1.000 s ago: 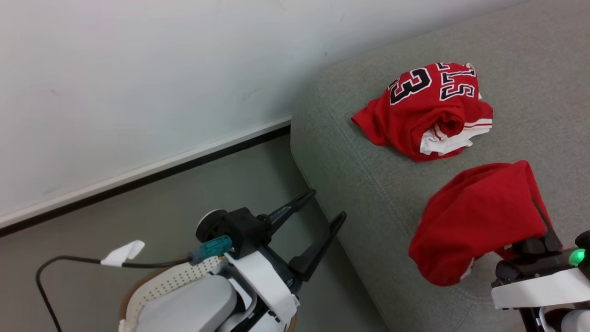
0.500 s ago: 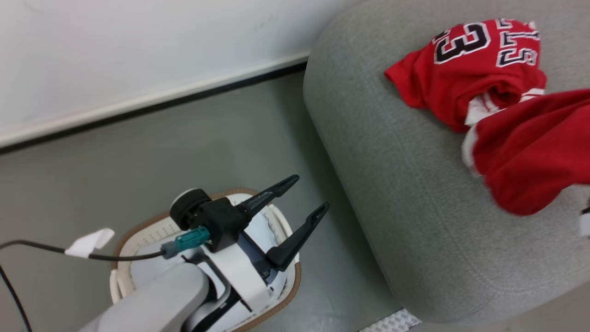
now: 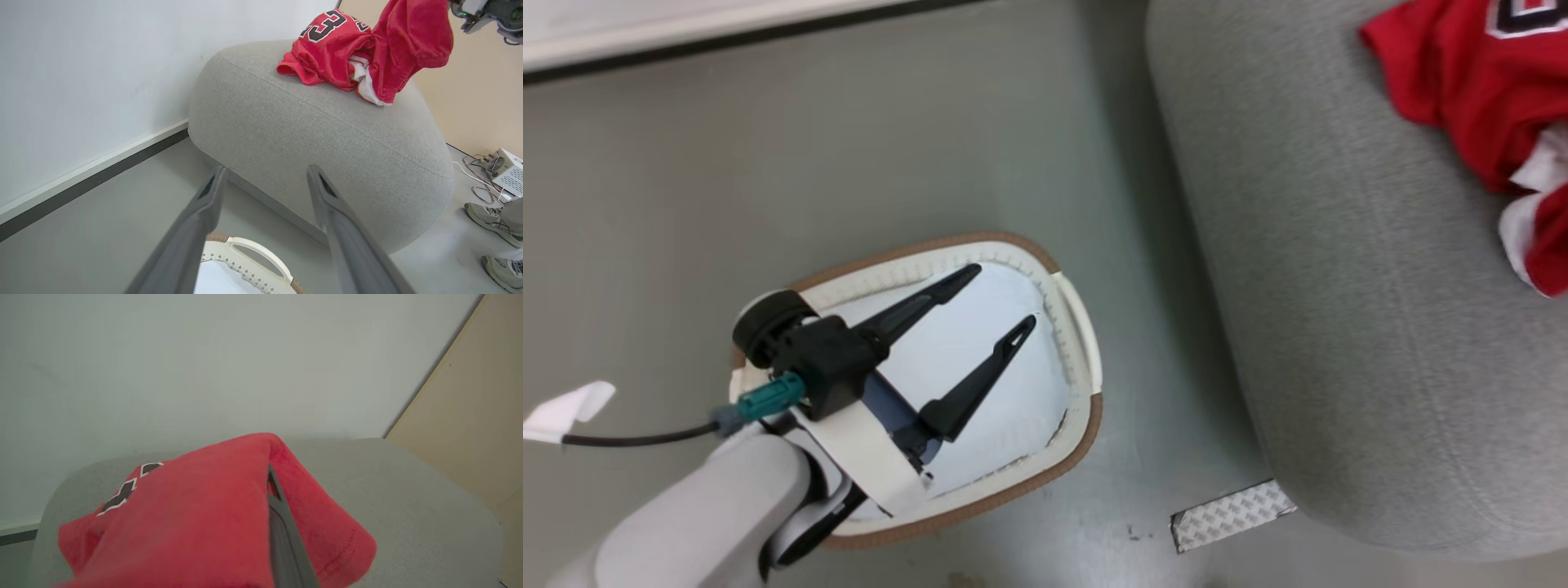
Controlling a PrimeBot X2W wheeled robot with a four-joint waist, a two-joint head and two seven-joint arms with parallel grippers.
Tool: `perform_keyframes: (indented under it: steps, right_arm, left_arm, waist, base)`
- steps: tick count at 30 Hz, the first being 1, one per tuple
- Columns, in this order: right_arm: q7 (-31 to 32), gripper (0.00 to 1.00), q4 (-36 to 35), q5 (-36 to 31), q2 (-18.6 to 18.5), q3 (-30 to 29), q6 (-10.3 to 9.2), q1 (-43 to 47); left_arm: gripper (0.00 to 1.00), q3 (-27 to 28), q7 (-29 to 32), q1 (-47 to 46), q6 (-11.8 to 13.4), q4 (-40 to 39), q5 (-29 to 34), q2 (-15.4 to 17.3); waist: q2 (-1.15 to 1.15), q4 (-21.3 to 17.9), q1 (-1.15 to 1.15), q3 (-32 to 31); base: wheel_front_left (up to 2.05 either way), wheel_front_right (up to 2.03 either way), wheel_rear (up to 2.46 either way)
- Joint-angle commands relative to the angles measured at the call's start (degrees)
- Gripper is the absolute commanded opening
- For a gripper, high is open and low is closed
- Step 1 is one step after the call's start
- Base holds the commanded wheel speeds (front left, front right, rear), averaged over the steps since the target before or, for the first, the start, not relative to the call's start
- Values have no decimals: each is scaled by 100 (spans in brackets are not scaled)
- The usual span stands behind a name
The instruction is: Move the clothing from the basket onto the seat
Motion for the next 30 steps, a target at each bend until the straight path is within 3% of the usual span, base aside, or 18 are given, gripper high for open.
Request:
perform_keyframes:
  steps: [1, 7, 13, 14, 17, 18, 25, 26, 30]
  right_arm:
    - [40, 0, 88, -93, -29, 31, -13, -80]
    - [799, 0, 981, -716, 29, 115, -13, -216]
    - [1420, 0, 1287, -1107, 151, 131, -13, -241]
    - [1502, 7, 1288, -1144, 162, 171, -13, -249]
    - [1658, 54, 1261, -1160, 159, 252, -13, -281]
    - [1683, 100, 1243, -1169, 144, 300, -13, -274]
    - [2396, 100, 1075, -990, -52, 745, -13, 100]
    - [2960, 100, 849, -636, -405, 1088, -14, 466]
    - [3556, 100, 639, -164, -892, 1424, -13, 840]
  left_arm:
    - [100, 34, -46, -79, -20, -32, 4, 35]
    - [100, 68, -67, -75, -33, -60, -30, 107]
    - [100, 76, -116, -38, -47, 45, -85, 72]
    - [100, 78, -118, -42, -47, 59, -93, 68]
    - [100, 85, -120, -28, -38, 97, -101, 49]
    - [100, 82, -124, -14, -36, 115, -110, 40]
    - [100, 26, -161, 153, -6, 378, -204, -193]
    - [100, 6, -201, 310, 23, 619, -314, -426]
    - [100, 32, -218, 495, 64, 906, -408, -705]
  waist:
    - [0, 142, -1, 163]
    - [0, 230, -1, 285]
    - [0, 254, -1, 248]
    - [0, 252, -1, 238]
    - [0, 219, -1, 169]
    - [0, 204, -1, 129]
    - [0, 95, -1, -518]
    - [0, 58, -1, -1065]
    - [0, 66, -1, -1644]
  base:
    - [0, 0, 0]
    - [0, 0, 0]
    - [0, 0, 0]
    - [0, 0, 0]
    - [0, 0, 0]
    - [0, 0, 0]
    - [0, 0, 0]
    - [0, 0, 0]
    - [0, 0, 0]
